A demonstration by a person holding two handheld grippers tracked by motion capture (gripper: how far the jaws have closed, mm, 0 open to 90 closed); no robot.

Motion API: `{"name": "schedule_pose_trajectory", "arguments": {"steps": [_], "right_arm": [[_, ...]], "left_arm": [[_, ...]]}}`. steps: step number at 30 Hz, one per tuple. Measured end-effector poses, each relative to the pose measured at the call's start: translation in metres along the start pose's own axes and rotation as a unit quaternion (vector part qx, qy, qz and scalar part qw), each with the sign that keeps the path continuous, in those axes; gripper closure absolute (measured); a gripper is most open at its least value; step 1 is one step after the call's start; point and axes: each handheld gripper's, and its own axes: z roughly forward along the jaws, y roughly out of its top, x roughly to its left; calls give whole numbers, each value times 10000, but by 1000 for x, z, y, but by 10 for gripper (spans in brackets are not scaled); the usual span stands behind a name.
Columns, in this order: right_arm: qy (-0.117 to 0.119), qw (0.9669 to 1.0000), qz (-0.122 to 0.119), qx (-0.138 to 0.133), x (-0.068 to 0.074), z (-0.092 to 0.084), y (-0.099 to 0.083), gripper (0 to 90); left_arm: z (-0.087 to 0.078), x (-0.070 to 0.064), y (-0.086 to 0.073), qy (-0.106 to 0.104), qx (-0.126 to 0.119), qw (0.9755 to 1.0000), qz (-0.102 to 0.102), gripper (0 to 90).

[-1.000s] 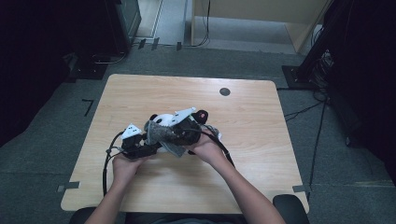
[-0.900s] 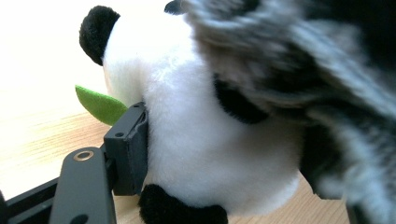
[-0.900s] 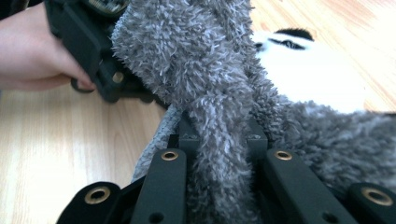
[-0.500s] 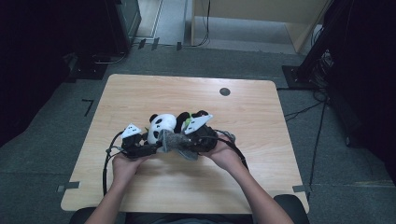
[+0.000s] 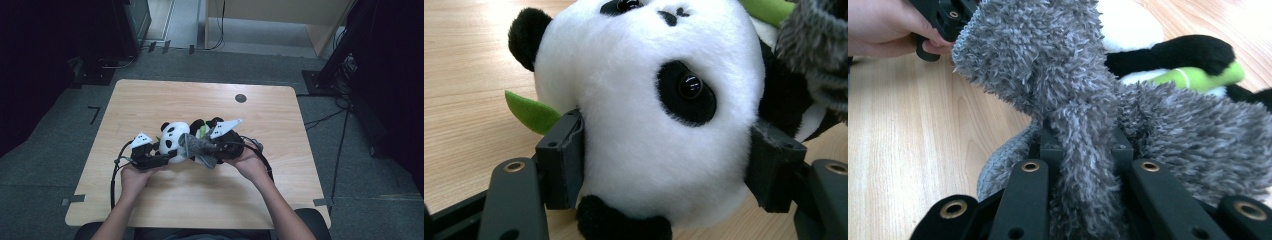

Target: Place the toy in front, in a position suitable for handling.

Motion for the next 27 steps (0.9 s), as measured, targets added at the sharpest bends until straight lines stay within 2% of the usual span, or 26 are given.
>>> {"name": "schedule_pose_trajectory", "arguments": {"steps": [2, 4, 5, 8, 11, 13, 15, 16, 21, 22, 25, 27], "right_arm": [[-44, 10000, 15, -14, -1, -2, -1, 779], [-186, 9998, 41, -46, -3, -7, -2, 779], [-214, 9997, 133, -70, -6, -10, -3, 779], [-105, 9992, 370, -146, -13, -15, -9, 778], [-174, 9991, 356, -161, -14, -17, -13, 777], [-322, 9983, 441, -205, -19, -23, -17, 777], [-328, 9975, 587, -232, -25, -26, -22, 777], [-296, 9968, 701, -240, -28, -26, -26, 777], [-447, 9954, 828, -164, -36, -23, -41, 776], [-459, 9942, 964, -121, -42, -20, -50, 776], [-332, 9924, 1165, -238, -47, -14, -59, 776], [-372, 9919, 1193, -237, -50, -10, -62, 776]], "left_arm": [[0, 0, 0, 4, 0, 10000, 3, 287], [0, 1, 0, 3, 7, 10000, -11, 286], [0, 1, 0, 5, 7, 10000, -9, 287], [0, -1, 0, 23, 12, 10000, 28, 287], [0, -2, 0, 37, 31, 10000, 30, 283], [-1, -1, 0, 34, 57, 10000, 68, 282], [-1, -1, 0, 33, 56, 9999, 107, 281], [0, -2, -1, 43, 52, 9999, 149, 281], [0, -1, -1, 55, 67, 9998, 182, 281], [0, -1, -1, 68, 68, 9998, 199, 280], [1, -2, -1, 103, 48, 9997, 211, 276], [1, -2, -1, 100, 46, 9997, 210, 275]]}}
